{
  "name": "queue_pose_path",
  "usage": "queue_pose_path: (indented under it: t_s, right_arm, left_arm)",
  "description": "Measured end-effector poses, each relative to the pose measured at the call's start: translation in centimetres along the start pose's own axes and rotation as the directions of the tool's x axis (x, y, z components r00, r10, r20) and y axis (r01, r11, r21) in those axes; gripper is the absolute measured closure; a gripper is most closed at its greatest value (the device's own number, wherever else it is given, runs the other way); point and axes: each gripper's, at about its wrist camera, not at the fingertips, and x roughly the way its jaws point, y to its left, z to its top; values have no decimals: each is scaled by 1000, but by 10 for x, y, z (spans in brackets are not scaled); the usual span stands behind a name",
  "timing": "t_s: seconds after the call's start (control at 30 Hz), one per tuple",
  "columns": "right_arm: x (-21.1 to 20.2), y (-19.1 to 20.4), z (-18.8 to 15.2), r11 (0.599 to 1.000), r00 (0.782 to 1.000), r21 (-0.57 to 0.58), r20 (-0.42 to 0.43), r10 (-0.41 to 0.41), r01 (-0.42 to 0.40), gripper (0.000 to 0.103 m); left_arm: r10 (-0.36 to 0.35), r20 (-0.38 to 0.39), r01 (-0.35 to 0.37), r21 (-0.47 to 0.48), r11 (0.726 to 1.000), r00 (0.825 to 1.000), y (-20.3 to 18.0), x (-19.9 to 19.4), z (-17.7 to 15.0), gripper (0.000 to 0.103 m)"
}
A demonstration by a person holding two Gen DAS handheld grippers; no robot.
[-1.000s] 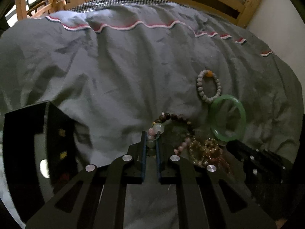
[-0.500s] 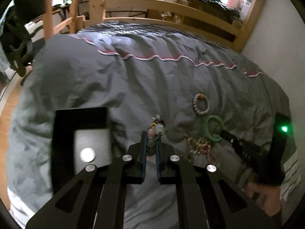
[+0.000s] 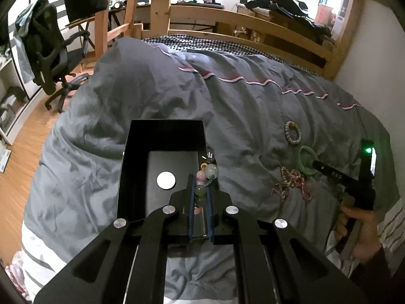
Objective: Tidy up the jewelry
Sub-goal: 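Carry the bracelet with the left tool to the black box while the right tool grasps the green jade bangle, then lower the bracelet into the box and open the left tool while the right tool drops the bangle in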
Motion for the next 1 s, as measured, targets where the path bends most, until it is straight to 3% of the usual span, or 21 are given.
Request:
queue_pose_path:
  t_s: [0.1, 0.13, 0.17, 0.2, 0.23, 0.3, 0.4, 0.67, 1.0]
  right_arm:
    - [13, 4, 2, 999, 1000, -27, 9, -17, 17, 41]
    - [17, 3, 2, 999, 1000, -29, 7, -27, 28, 46]
    - [22, 2, 3, 999, 999, -26, 9, -46, 47, 54]
    - [24, 1, 3, 998, 998, -20, 15, -60, 61, 77]
    - [24, 0, 5, 999, 999, -12, 18, -49, 49, 87]
    - [13, 0, 9, 1000, 999, 11, 47, 26, -27, 93]
    - [-2, 14, 13, 997, 993, -22, 96, 73, -71, 93]
    - [-24, 35, 18, 983, 975, -30, 126, 184, -181, 93]
    - [-73, 108, 2, 938, 941, -227, 156, 299, -261, 93]
  left_arm:
    - [-13, 6, 13, -6, 1000, 1000, 5, -1, -3, 95]
    - [-16, 7, 16, -7, 1000, 1000, 6, -1, -4, 95]
    - [-17, 10, 17, -9, 1000, 1000, 8, -1, -5, 95]
    - [-17, 13, 18, -11, 1000, 1000, 10, -1, -5, 95]
    - [-15, 13, 15, -12, 1000, 1000, 10, -1, -6, 95]
    - [-9, 15, 9, -18, 1000, 1000, 13, 0, -7, 95]
    - [-4, 22, 5, -29, 1000, 1000, 18, 0, -6, 95]
    - [1, 30, 0, -53, 999, 1000, 28, -2, -7, 95]
    - [18, 41, -15, -72, 997, 999, 37, -5, -4, 95]
